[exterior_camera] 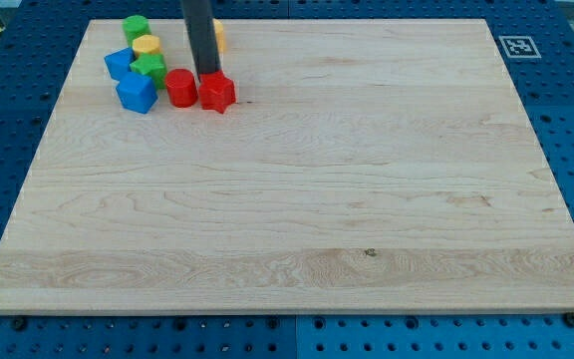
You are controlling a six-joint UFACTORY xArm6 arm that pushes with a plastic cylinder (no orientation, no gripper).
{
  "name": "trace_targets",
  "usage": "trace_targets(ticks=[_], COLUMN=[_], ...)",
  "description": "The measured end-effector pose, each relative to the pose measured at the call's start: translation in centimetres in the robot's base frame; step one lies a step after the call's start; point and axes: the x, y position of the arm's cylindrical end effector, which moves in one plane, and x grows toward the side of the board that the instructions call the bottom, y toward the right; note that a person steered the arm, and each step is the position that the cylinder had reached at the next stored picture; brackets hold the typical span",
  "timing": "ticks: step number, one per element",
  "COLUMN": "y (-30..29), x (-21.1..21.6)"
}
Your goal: Move the red circle to the bottom of the red star
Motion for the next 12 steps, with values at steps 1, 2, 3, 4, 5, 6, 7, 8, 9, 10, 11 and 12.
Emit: trace_targets(ticks=[1,2,3,4,5,6,7,8,9,10,11,12], y=[3.2,6.5,6.4,3.7,0.9,0.0,-0.7,-1.1,-1.4,-2.0,-3.0,-3.6], x=[0.9,2.6,1.5,-0.7,-1.2,-1.2,-1.2,-1.2,-1.2,-1.2,-1.2,-1.2])
